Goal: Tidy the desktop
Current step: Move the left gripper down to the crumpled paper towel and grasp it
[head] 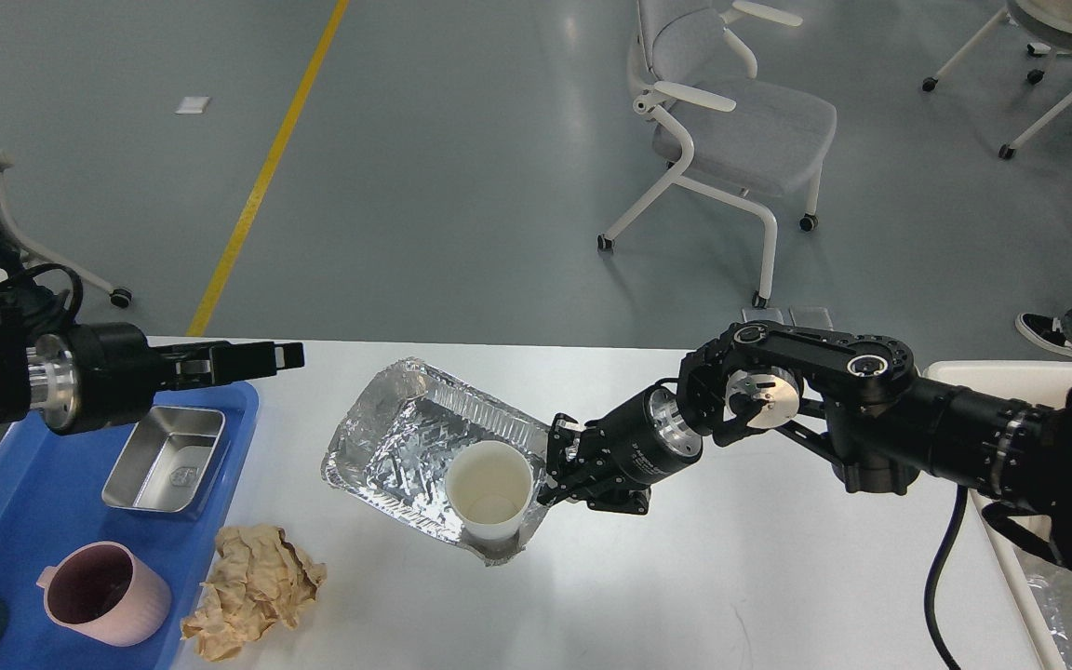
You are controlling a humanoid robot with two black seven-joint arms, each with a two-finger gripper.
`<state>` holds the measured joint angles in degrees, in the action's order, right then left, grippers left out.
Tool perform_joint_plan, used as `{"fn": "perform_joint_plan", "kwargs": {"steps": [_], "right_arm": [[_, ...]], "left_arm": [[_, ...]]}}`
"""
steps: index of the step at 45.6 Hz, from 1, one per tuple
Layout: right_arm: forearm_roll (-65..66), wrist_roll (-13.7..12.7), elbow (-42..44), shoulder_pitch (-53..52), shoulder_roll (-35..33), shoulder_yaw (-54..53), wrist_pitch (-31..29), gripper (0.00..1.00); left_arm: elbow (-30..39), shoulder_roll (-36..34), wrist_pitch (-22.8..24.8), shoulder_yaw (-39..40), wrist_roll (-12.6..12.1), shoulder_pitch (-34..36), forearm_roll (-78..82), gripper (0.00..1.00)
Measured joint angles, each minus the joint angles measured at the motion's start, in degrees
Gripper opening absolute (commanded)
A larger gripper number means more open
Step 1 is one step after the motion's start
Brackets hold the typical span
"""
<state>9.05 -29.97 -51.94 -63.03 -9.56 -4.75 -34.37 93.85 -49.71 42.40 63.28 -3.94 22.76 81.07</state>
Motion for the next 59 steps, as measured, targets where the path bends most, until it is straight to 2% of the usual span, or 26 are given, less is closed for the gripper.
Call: {"fn": "perform_joint_plan", "kwargs": {"steps": [10,16,25,32,47,59], "right_arm": [[0.07,0.00,-0.08,0.05,0.04,0.01,0.00,0.00],[0.14,0.00,-0.09,0.27,0.04,0.01,0.00,0.00],[0.81,0.00,-0.15,0.36,0.06,-0.01,0.00,0.00],[0.91,0.00,-0.14,0.36,0.07,-0.08,0.00,0.00],[1.05,0.09,0.00,0.45,0.26,-0.08,0.00,0.00],[1.05,0.10,-0.09,0.45,0.42,-0.15,0.00,0.00]], "left_arm": [[2.15,-8.12,-5.20,5.84,-0.20,-10.14,-0.14,0.75],[3.43,-10.94,-6.60,13.00,-0.06,-18.81,-0.14,0.75],[4.33,-8.65,-6.40,27.35,0.38,-35.06,-0.14,0.83],[4.81,-5.69,-6.13,33.94,0.42,-42.49,-0.13,0.88],[4.70,-5.81,-4.32,32.80,-0.25,-43.07,0.11,0.91],[2.23,-4.65,-4.43,14.55,-1.54,-31.68,3.30,0.91]]}}
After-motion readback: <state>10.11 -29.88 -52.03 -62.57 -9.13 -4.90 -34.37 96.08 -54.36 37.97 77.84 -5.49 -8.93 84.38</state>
